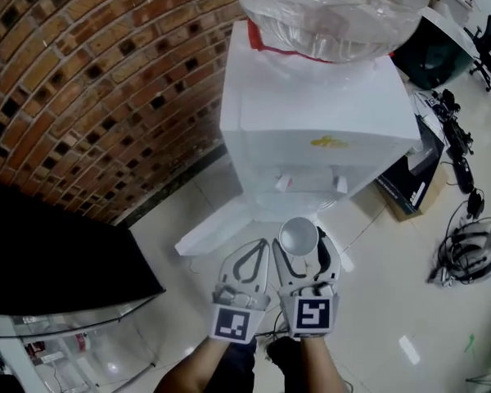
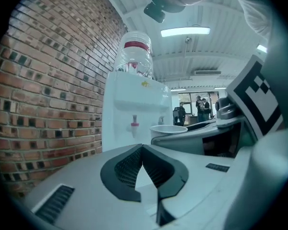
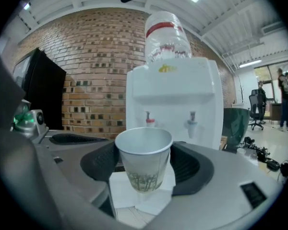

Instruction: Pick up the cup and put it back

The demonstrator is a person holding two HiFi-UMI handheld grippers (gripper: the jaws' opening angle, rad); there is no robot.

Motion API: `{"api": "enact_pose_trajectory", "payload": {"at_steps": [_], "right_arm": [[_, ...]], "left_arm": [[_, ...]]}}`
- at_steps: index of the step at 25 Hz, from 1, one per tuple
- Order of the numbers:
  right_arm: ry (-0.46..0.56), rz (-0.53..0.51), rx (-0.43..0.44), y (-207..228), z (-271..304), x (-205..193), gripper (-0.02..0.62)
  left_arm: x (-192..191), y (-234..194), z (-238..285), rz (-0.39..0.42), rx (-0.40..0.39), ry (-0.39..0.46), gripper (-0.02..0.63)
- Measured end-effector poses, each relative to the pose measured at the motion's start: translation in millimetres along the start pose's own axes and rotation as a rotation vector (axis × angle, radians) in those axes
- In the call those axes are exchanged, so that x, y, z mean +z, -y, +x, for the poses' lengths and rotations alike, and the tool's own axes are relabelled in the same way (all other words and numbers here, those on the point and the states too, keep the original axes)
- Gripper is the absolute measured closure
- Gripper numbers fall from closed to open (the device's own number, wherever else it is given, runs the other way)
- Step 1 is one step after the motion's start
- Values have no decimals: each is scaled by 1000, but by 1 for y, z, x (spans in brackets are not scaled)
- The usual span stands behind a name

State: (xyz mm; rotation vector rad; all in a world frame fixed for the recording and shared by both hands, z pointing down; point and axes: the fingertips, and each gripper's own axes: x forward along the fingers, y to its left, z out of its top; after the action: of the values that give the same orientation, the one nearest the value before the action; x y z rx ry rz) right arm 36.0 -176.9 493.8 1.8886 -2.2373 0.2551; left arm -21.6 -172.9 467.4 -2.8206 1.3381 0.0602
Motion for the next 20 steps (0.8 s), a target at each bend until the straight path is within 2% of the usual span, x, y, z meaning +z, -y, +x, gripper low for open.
{"api": "enact_pose_trajectory", "payload": {"at_steps": [4,9,14,20], "right_arm": [[-11,-6,29,-8,-25,43,256],[-24,28,37,-8,-72,114,256],[49,40,56,-9,-107,206,258],[83,7,53,-19,-146,281,258]], "left_arm": [[53,2,-11,-20,25,2,615],[142,20,-20,-10,20,4,614],[228,32,-22,-31,21,36,615],[304,34,-40,-19,0,58,615]]}}
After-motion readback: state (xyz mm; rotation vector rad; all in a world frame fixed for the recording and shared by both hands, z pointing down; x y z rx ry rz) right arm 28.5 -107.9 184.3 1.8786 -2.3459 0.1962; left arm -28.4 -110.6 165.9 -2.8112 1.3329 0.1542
